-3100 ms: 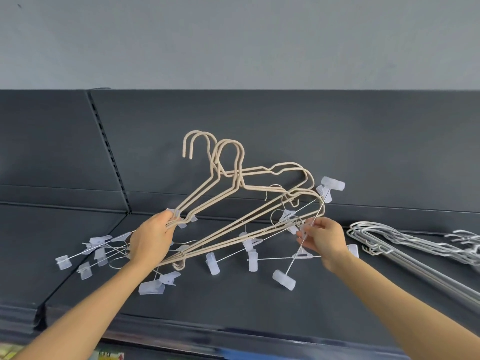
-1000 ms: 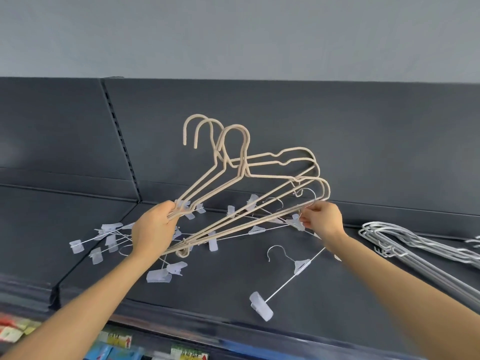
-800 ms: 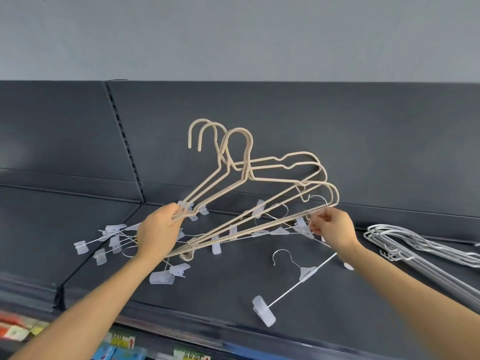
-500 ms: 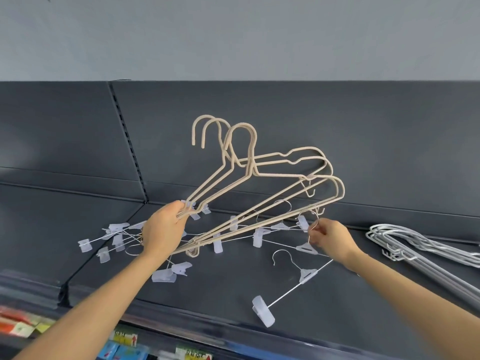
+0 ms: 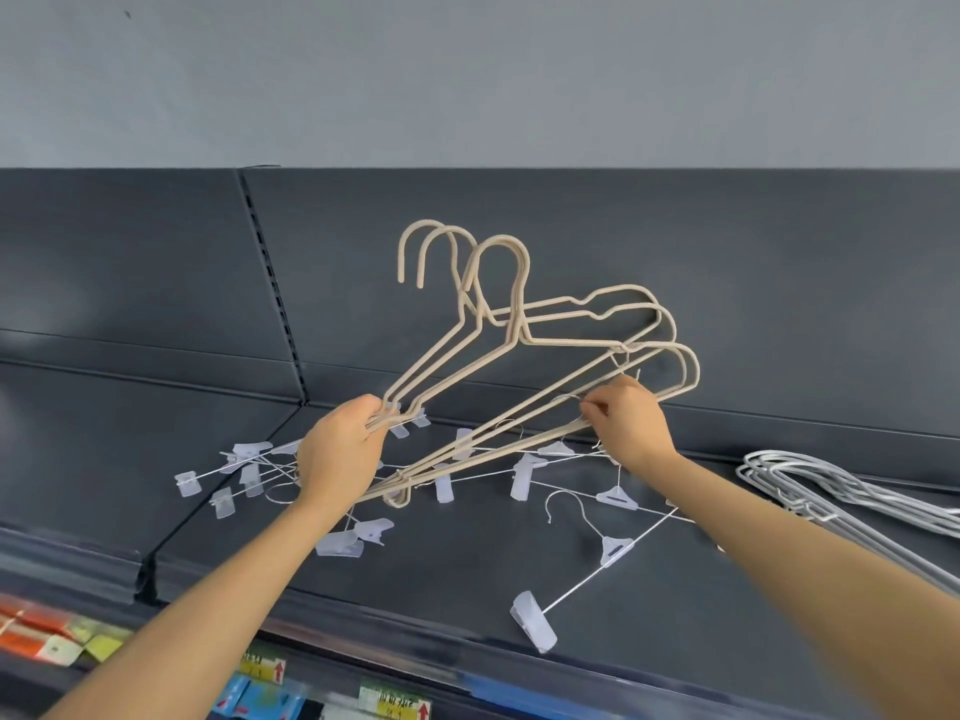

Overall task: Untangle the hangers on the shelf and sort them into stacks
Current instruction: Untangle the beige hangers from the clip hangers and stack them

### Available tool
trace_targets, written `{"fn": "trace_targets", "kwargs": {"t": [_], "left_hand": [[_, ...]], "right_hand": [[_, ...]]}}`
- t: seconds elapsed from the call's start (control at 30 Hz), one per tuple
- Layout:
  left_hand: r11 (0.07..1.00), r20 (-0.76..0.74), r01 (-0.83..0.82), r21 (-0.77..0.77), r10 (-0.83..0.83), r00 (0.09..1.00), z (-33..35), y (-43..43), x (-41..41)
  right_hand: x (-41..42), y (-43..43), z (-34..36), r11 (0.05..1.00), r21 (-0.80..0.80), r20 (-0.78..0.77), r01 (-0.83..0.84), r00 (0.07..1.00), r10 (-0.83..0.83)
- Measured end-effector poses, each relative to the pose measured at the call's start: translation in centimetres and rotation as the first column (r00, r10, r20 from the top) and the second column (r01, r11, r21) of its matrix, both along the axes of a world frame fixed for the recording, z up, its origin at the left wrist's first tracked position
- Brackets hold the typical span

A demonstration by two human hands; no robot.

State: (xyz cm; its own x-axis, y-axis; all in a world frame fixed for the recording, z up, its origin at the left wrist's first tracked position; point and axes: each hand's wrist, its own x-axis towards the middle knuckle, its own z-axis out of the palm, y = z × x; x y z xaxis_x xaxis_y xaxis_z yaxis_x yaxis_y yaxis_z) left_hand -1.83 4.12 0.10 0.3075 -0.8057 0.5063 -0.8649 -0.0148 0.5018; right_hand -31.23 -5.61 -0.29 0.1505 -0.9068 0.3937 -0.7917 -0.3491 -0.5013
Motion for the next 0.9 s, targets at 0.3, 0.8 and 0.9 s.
{"fn": "trace_targets", "kwargs": {"t": [0.3,0.8,0.9], "left_hand": [[0.999,-0.041,-0.031,0.012,0.031,0.999,0.6,0.6,0.7],[0.995,-0.163,0.094,0.029,-0.088,0.983,1.7,1.4,1.2],[0.995,-0.233,0.1,0.009,-0.095,0.968,1.6,1.5,1.6]], "right_hand": [[-1.5,0.7,0.4,0.988,-0.151,0.133,0.043,0.991,-0.022],[-1.3,0.3,-0.4,0.968,-0.15,-0.29,-0.202,0.945,0.153],[-1.3,1.0,-0.4,0.956,-0.238,-0.154,-0.173,0.978,0.139]]}}
